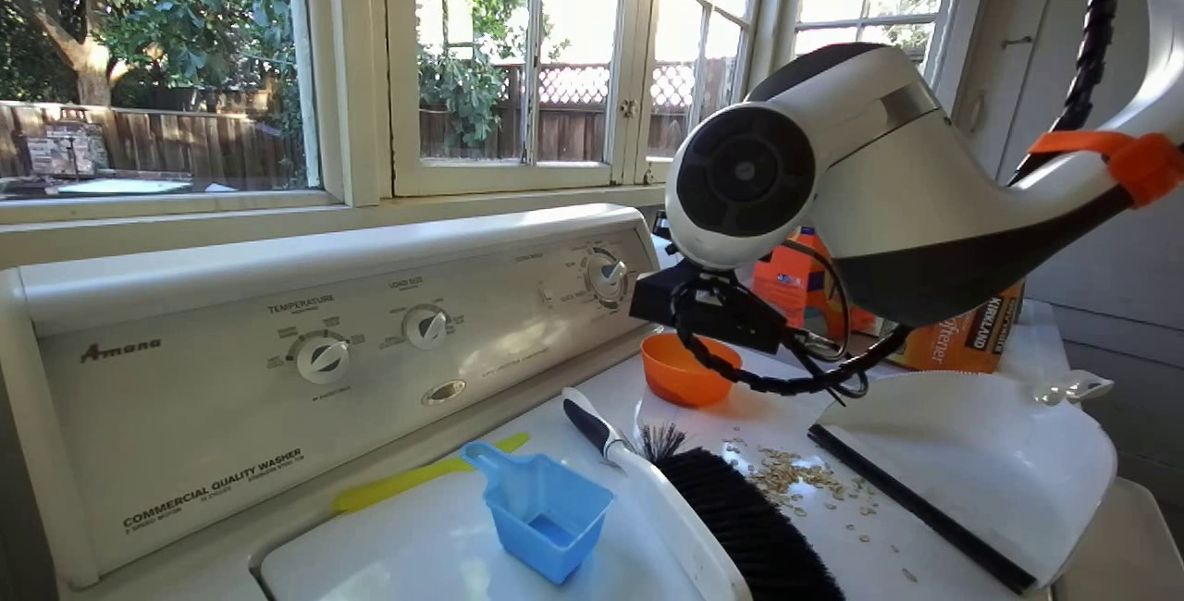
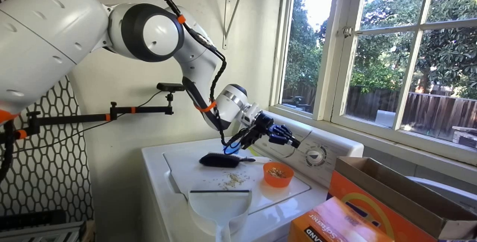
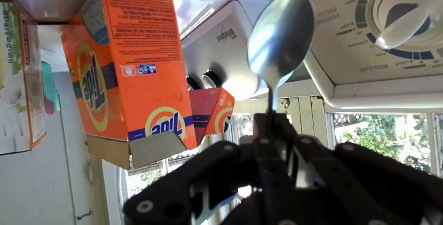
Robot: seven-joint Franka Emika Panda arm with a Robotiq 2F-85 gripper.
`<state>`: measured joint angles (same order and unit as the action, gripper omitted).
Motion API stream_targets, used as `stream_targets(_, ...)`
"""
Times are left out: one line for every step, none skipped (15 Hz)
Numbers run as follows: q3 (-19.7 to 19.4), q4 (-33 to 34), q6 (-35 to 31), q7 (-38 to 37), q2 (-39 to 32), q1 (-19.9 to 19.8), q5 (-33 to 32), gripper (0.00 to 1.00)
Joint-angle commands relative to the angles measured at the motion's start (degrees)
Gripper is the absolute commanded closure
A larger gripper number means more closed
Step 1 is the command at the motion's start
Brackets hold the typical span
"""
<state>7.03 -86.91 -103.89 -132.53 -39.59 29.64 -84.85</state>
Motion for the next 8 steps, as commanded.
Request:
stream_targets(1.81, 0.66, 0.93, -1.41, -0.67, -1.1, -1.13, 0.98)
stream_targets(2.31, 0.19, 0.32, -1.19, -0.04, -1.6, -0.26, 0.98)
stream_targets(2.76, -0.39, -0.34, -1.07, 0.61, -2.08, 0.17, 0.98)
stream_targets(3.36, -1.04, -1.13, -1.01, 1.36, -2.71, 0.77, 0.98)
stream_targets(3.77, -1.45, -1.36, -0.85, 1.84, -3.14, 1.1, 0.98)
stream_targets(4.26, -1.92, -1.61, -0.63, 2.46, -3.67, 1.65, 0.98)
stream_targets(4.74, -2.42, -1.72, -0.4, 3.1, -4.14, 2.34, 0.98)
stream_targets(5.41, -3.28, -2.78, -0.02, 4.03, -4.89, 3.09, 0.98)
